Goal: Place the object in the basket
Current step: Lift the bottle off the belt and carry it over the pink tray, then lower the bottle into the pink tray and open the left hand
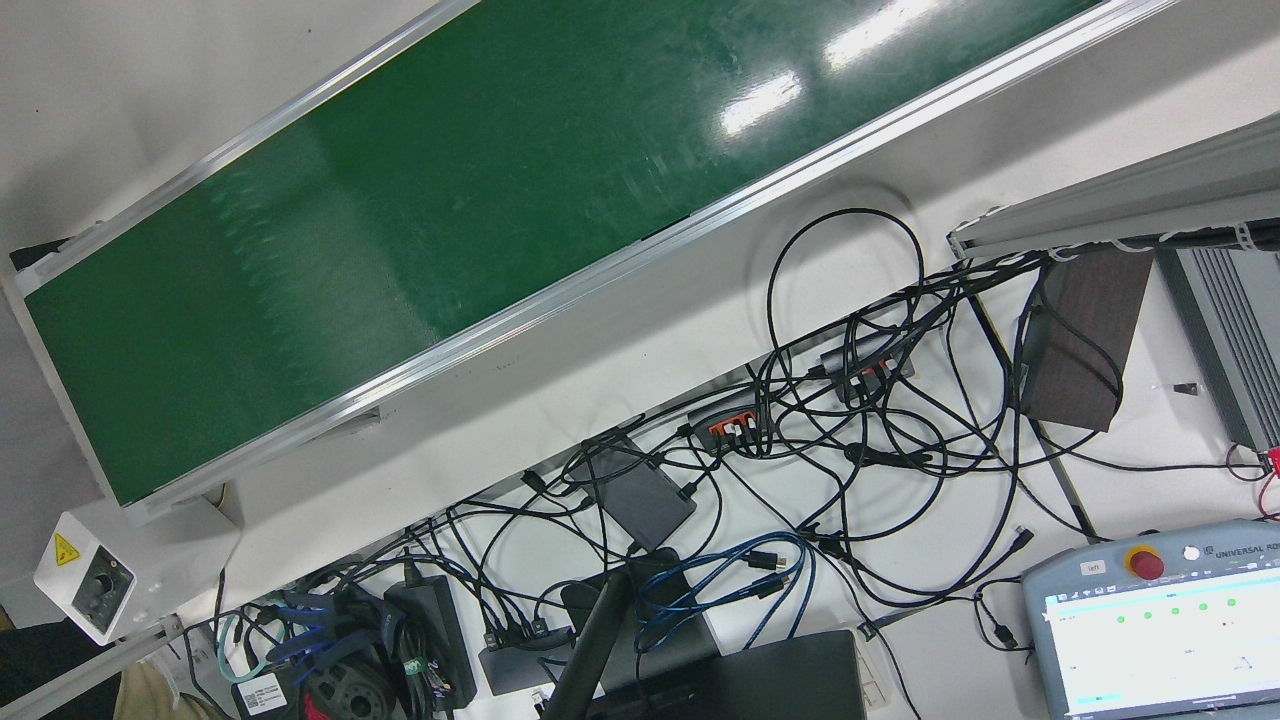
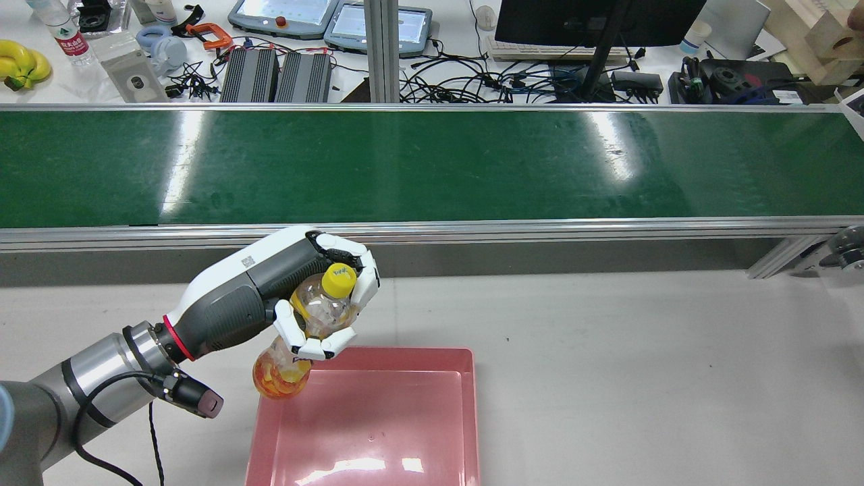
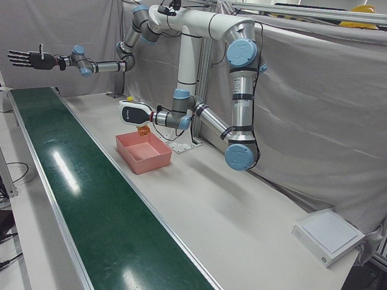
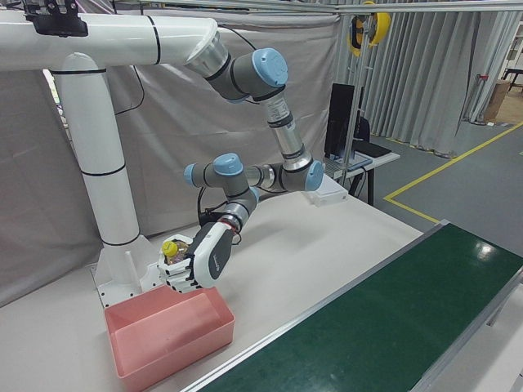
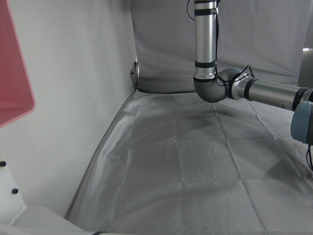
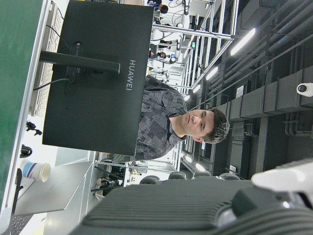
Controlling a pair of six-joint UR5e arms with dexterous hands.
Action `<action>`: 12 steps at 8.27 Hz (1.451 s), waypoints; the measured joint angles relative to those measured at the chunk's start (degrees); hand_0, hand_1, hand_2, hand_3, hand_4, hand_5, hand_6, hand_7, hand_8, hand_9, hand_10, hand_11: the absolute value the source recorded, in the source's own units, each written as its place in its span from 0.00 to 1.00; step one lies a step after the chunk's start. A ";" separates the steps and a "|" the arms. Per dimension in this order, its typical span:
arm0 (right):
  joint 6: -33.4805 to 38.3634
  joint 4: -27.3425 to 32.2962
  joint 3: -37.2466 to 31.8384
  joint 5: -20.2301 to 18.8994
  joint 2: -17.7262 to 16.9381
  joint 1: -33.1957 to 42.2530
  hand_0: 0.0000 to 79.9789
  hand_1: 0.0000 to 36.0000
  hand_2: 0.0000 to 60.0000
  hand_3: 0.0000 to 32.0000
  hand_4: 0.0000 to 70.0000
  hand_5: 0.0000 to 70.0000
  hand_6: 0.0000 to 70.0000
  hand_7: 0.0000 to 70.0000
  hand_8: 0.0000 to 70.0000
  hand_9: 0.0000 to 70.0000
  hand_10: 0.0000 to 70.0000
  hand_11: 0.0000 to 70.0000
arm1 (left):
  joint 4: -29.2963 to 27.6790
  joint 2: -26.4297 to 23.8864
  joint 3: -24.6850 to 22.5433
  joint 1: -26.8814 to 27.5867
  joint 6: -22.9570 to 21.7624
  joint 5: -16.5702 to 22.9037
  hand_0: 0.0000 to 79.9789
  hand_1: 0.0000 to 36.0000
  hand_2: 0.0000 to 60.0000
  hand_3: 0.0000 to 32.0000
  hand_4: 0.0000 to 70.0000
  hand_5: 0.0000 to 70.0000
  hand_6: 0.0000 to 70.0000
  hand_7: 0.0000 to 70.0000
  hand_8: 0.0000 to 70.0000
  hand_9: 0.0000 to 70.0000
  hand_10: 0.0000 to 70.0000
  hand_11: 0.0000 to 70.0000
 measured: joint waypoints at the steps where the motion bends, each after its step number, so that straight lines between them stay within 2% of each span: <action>1: -0.03 0.01 -0.01 0.02 0.00 0.00 0.00 0.00 0.00 0.00 0.00 0.00 0.00 0.00 0.00 0.00 0.00 0.00 | -0.76 0.81 0.10 2.40 1.65 -0.55 0.91 0.13 0.00 0.00 0.94 0.75 0.62 0.97 0.66 0.94 0.73 1.00; 2: -0.03 0.02 -0.01 0.03 0.00 0.00 0.00 0.00 0.00 0.00 0.00 0.00 0.00 0.00 0.00 0.00 0.00 0.00 | -2.45 2.54 0.17 4.09 2.54 -0.84 0.78 0.20 0.00 0.00 0.29 0.58 0.22 0.56 0.29 0.48 0.49 0.72; 3: -0.02 0.03 -0.01 0.02 0.00 0.00 0.00 0.00 0.00 0.00 0.00 0.00 0.00 0.00 0.00 0.00 0.00 0.00 | -4.22 4.53 0.14 4.96 2.87 -0.92 0.75 0.22 0.00 0.00 0.01 0.41 0.12 0.37 0.14 0.27 0.39 0.59; 4: -0.01 0.03 -0.01 0.00 0.00 0.00 0.00 0.00 0.00 0.00 0.00 0.00 0.00 0.00 0.00 0.00 0.00 0.00 | -5.36 5.84 0.16 5.47 2.99 -0.78 0.73 0.23 0.00 0.00 0.00 0.16 0.01 0.13 0.01 0.04 0.14 0.23; 5: 0.00 0.03 -0.01 0.00 0.00 0.00 0.00 0.00 0.00 0.00 0.00 0.00 0.00 0.00 0.00 0.00 0.00 0.00 | -6.07 6.44 0.23 6.25 3.02 -0.55 0.73 0.25 0.00 0.00 0.00 0.02 0.00 0.07 0.00 0.00 0.04 0.08; 6: 0.00 0.03 -0.01 0.00 0.00 0.00 0.00 0.00 0.00 0.00 0.00 0.00 0.00 0.00 0.00 0.00 0.00 0.00 | -6.37 6.65 0.37 6.90 3.04 -0.39 0.76 0.28 0.00 0.00 0.00 0.00 0.00 0.03 0.00 0.00 0.00 0.00; 8: -0.03 0.03 -0.01 0.00 0.00 0.00 0.00 0.00 0.00 0.00 0.00 0.00 0.00 0.00 0.00 0.00 0.00 0.00 | -6.53 6.74 0.47 7.38 2.99 -0.22 0.74 0.27 0.00 0.06 0.00 0.00 0.00 0.01 0.00 0.00 0.00 0.00; 12: 0.00 0.02 0.01 0.00 0.00 0.00 0.00 0.00 0.00 0.00 0.00 0.00 0.00 0.00 0.00 0.00 0.00 0.00 | -6.44 6.60 0.47 7.21 2.80 -0.19 0.75 0.28 0.00 0.05 0.00 0.00 0.00 0.00 0.00 0.00 0.00 0.00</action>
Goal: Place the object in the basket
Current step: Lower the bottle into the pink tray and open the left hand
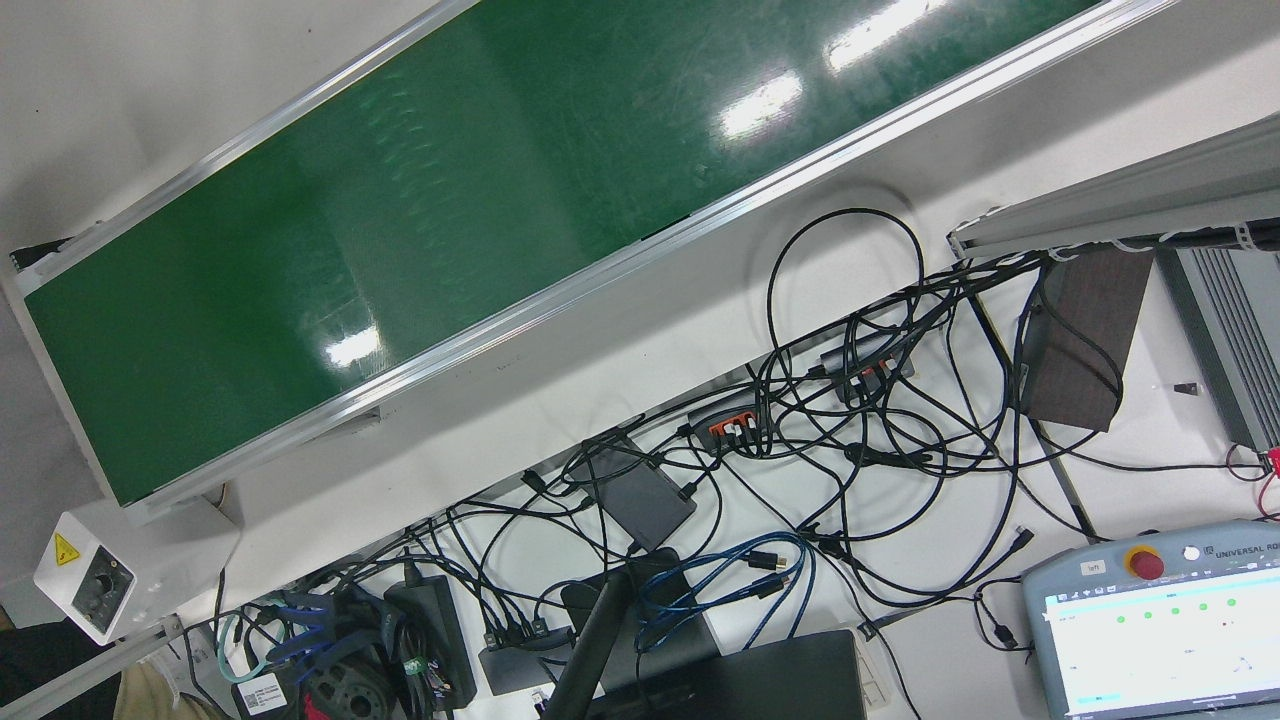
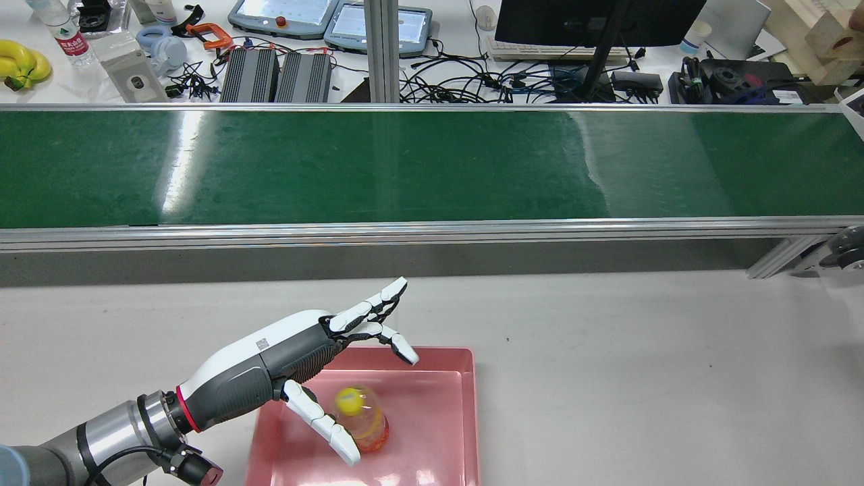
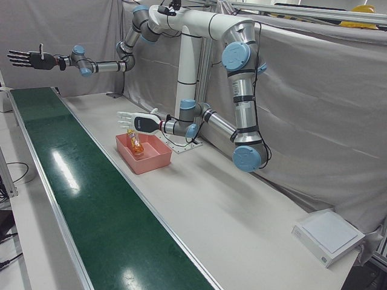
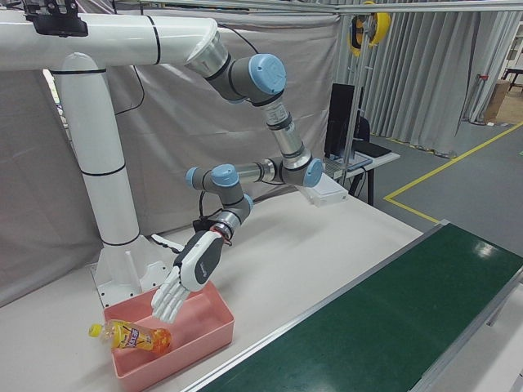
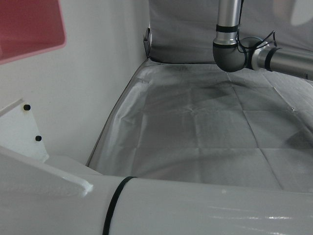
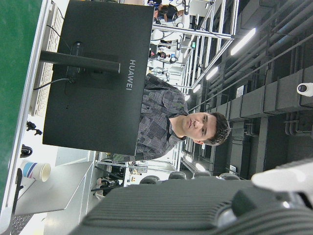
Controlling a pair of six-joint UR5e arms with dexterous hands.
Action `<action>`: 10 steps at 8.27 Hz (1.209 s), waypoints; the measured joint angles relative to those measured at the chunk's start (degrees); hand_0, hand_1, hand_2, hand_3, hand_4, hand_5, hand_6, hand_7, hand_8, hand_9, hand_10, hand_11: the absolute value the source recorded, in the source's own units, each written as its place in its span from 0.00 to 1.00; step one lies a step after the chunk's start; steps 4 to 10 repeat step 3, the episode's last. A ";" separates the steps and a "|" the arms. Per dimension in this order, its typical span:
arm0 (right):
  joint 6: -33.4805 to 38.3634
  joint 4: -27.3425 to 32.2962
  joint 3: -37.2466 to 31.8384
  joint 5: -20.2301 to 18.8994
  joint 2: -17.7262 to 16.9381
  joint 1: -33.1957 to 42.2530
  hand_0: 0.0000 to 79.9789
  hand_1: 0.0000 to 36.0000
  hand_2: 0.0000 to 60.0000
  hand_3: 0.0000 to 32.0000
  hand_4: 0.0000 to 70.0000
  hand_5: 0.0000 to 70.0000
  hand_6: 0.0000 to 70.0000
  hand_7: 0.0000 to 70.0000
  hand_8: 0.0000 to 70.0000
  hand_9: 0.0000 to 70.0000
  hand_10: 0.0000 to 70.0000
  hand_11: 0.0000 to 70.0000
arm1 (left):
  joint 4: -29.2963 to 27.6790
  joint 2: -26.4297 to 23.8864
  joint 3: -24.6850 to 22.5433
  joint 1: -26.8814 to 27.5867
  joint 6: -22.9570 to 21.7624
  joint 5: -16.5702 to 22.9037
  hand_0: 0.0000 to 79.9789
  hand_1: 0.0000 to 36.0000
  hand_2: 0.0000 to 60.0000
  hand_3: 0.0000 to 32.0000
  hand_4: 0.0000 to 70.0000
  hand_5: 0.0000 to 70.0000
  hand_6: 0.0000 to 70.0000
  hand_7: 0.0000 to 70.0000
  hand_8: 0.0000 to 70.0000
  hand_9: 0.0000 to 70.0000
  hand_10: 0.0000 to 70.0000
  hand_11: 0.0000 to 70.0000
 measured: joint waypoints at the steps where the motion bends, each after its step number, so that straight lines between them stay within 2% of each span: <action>1: 0.00 0.01 0.02 0.00 0.00 0.00 0.00 0.00 0.00 0.00 0.00 0.00 0.00 0.00 0.00 0.00 0.00 0.00 | 0.03 -0.04 -0.03 -0.09 -0.07 -0.02 0.74 0.27 0.00 0.04 0.00 0.00 0.00 0.00 0.00 0.00 0.00 0.00; 10: 0.00 0.01 0.00 0.00 0.00 0.00 0.00 0.00 0.00 0.00 0.00 0.00 0.00 0.00 0.00 0.00 0.00 0.00 | 0.05 -0.14 -0.19 -0.16 -0.26 -0.03 0.75 0.28 0.00 0.04 0.00 0.00 0.00 0.00 0.00 0.00 0.00 0.00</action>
